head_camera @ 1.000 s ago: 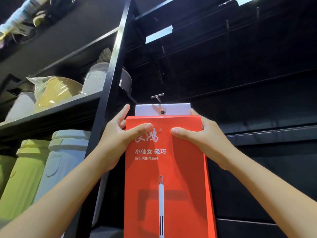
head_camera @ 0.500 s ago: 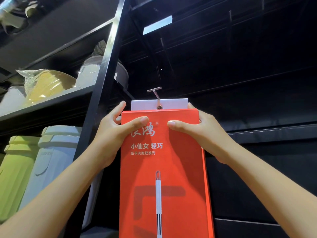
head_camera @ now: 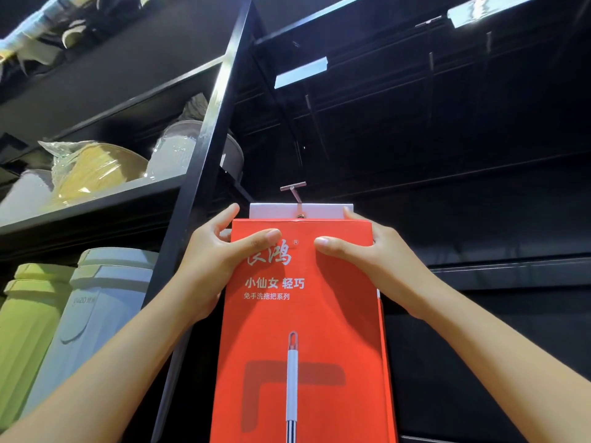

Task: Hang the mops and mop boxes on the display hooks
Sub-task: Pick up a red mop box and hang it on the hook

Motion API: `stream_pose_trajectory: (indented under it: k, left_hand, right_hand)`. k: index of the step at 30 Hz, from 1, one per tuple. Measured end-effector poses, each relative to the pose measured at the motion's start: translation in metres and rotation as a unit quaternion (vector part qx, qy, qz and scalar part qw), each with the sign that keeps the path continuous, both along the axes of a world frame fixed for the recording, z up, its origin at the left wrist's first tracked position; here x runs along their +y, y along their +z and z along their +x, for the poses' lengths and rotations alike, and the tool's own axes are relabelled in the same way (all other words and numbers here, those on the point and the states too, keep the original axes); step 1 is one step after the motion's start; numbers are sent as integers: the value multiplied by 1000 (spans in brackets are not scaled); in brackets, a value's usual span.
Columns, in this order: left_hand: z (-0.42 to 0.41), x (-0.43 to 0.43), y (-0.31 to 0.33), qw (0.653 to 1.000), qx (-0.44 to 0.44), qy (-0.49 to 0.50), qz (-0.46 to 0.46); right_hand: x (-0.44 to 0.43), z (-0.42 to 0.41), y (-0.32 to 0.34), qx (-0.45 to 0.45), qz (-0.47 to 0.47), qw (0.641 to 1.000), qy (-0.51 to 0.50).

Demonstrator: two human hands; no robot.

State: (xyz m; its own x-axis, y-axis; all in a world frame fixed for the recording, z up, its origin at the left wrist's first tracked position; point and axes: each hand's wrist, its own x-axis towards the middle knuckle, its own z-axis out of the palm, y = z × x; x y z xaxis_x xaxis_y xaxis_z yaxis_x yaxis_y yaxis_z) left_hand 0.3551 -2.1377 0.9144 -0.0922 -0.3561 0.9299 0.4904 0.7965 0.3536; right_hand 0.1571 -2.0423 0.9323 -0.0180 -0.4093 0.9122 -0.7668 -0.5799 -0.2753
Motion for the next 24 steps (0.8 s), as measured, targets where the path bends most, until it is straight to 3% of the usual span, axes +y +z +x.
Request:
stream_pose_trajectory:
  k: [4, 14, 24]
  left_hand:
    - [-1, -3, -1, 1000, 6, 0, 10]
    - [-3, -3, -1, 997, 20, 2, -68]
    - [4, -4, 2, 999, -4, 4, -40]
  right_hand:
    - [2, 1, 1, 0, -7, 1000, -23]
    - [9, 1, 6, 9, 2, 999, -34]
    - [9, 8, 0, 1, 4, 1000, -14]
